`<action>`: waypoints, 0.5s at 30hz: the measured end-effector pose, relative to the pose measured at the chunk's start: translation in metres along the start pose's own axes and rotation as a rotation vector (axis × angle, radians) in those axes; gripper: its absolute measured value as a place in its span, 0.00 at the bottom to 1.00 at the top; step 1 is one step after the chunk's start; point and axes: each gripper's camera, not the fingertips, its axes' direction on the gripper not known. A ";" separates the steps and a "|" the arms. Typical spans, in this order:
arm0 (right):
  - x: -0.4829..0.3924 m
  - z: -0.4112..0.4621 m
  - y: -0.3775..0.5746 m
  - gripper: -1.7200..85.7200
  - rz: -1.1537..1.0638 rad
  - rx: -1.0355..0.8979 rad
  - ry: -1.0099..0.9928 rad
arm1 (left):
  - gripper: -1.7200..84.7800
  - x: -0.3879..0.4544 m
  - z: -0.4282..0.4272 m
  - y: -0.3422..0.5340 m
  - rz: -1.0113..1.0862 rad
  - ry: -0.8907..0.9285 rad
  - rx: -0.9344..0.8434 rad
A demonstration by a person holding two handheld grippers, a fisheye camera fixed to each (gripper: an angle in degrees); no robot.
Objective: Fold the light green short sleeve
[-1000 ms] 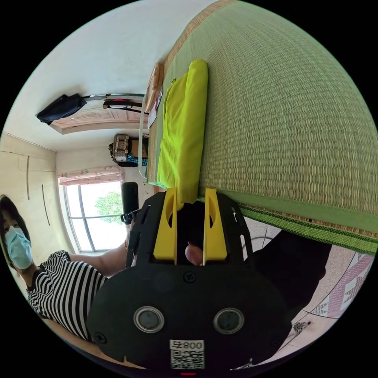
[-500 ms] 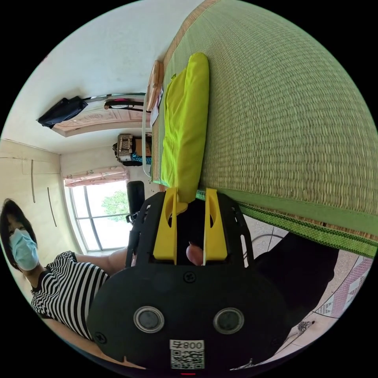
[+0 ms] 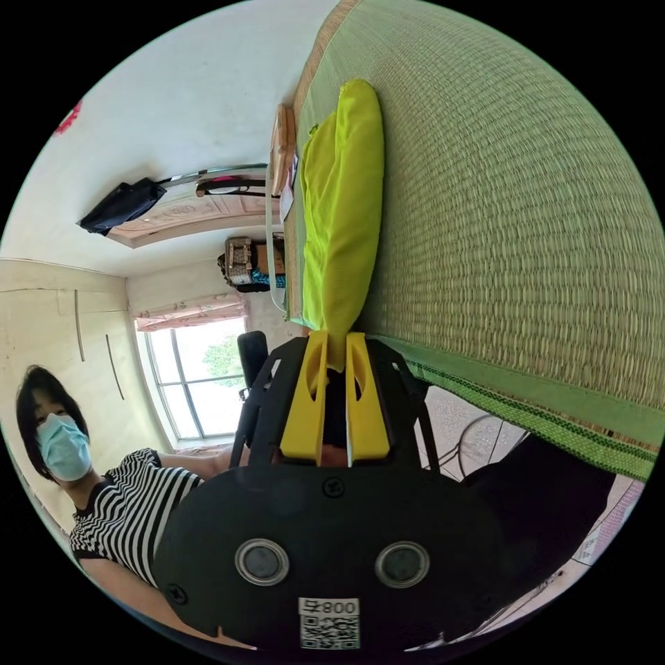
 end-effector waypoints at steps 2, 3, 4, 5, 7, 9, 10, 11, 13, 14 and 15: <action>-0.003 -0.001 0.000 0.06 -0.005 0.003 -0.016 | 0.03 -0.009 -0.011 0.009 -0.010 0.013 0.026; -0.005 -0.002 0.000 0.06 -0.007 0.004 -0.028 | 0.03 -0.012 -0.014 0.012 -0.012 0.018 0.035; -0.006 -0.002 -0.001 0.06 -0.008 0.005 -0.033 | 0.04 -0.017 -0.022 0.017 -0.020 0.023 0.055; -0.010 -0.002 -0.001 0.05 -0.011 0.006 -0.040 | 0.05 -0.023 -0.029 0.022 -0.030 0.028 0.076; -0.015 -0.002 -0.002 0.05 -0.015 0.003 -0.044 | 0.06 -0.034 -0.042 0.031 -0.057 0.043 0.115; -0.022 -0.001 -0.004 0.05 -0.020 0.003 -0.058 | 0.08 -0.049 -0.053 0.040 -0.102 0.074 0.165; -0.025 -0.001 -0.004 0.05 -0.023 0.003 -0.062 | 0.09 -0.060 -0.060 0.046 -0.135 0.096 0.199; -0.029 0.000 -0.006 0.05 -0.027 0.001 -0.066 | 0.10 -0.071 -0.065 0.052 -0.169 0.114 0.230; -0.037 0.002 -0.008 0.05 -0.037 -0.007 -0.062 | 0.12 -0.087 -0.070 0.060 -0.218 0.150 0.272; -0.043 0.003 -0.009 0.05 -0.046 -0.011 -0.057 | 0.12 -0.097 -0.072 0.064 -0.246 0.184 0.299; -0.048 0.003 -0.010 0.05 -0.052 -0.013 -0.053 | 0.13 -0.102 -0.073 0.066 -0.257 0.200 0.312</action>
